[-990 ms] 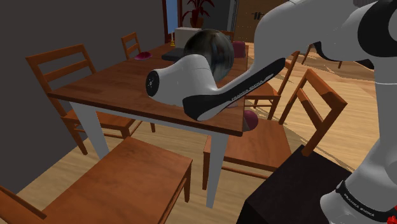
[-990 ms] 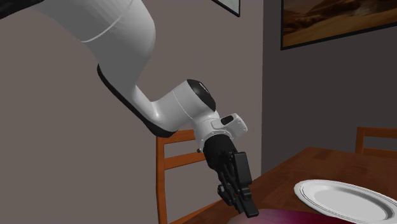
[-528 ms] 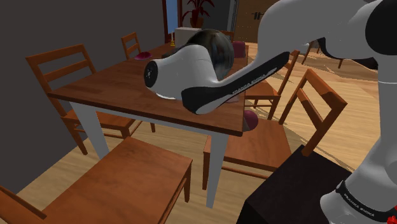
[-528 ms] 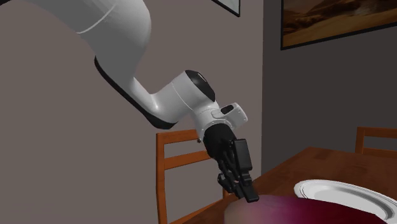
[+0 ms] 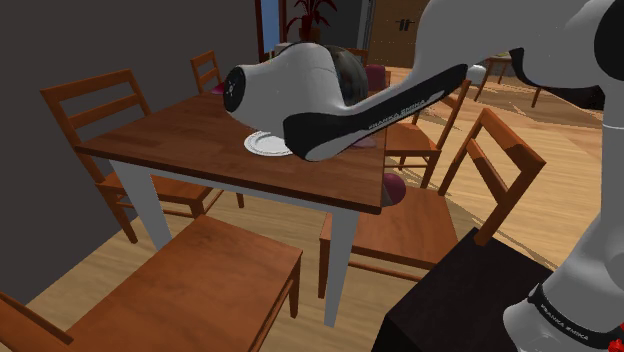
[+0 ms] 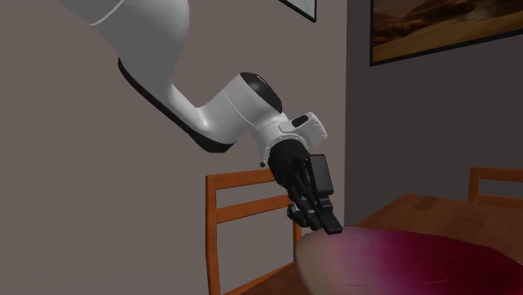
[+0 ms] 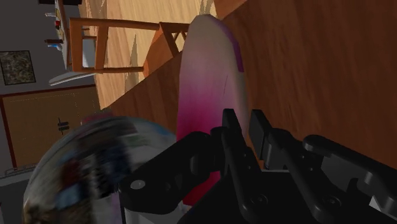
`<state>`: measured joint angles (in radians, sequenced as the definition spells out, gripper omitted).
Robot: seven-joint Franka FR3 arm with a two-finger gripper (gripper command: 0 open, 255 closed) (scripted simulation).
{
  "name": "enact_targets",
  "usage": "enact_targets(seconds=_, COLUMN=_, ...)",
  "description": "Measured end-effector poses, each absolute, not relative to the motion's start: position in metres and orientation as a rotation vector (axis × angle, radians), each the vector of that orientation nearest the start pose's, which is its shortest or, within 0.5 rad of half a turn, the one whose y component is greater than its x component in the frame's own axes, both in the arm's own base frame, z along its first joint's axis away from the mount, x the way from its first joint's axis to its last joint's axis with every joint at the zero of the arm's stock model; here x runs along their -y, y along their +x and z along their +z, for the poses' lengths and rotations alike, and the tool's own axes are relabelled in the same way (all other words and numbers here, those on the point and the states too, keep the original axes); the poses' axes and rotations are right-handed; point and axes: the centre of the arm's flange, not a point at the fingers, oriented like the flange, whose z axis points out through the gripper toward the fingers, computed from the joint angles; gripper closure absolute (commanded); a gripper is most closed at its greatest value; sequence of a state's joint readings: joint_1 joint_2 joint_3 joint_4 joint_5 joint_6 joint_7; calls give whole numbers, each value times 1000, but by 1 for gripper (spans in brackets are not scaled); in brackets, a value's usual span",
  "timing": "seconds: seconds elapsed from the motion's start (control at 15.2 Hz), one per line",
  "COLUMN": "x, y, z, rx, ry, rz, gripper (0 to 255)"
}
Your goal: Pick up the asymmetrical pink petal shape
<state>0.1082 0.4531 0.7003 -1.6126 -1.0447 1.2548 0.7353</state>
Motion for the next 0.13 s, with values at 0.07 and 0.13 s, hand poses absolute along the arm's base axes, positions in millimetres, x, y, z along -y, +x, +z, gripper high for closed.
enact_targets(seconds=0.07, x=-307, y=529, z=418, rx=-178, ry=2133, rz=94, gripper=255)
enact_targets(seconds=0.13, x=-307, y=528, z=420, rx=-177, ry=2133, rz=94, gripper=255)
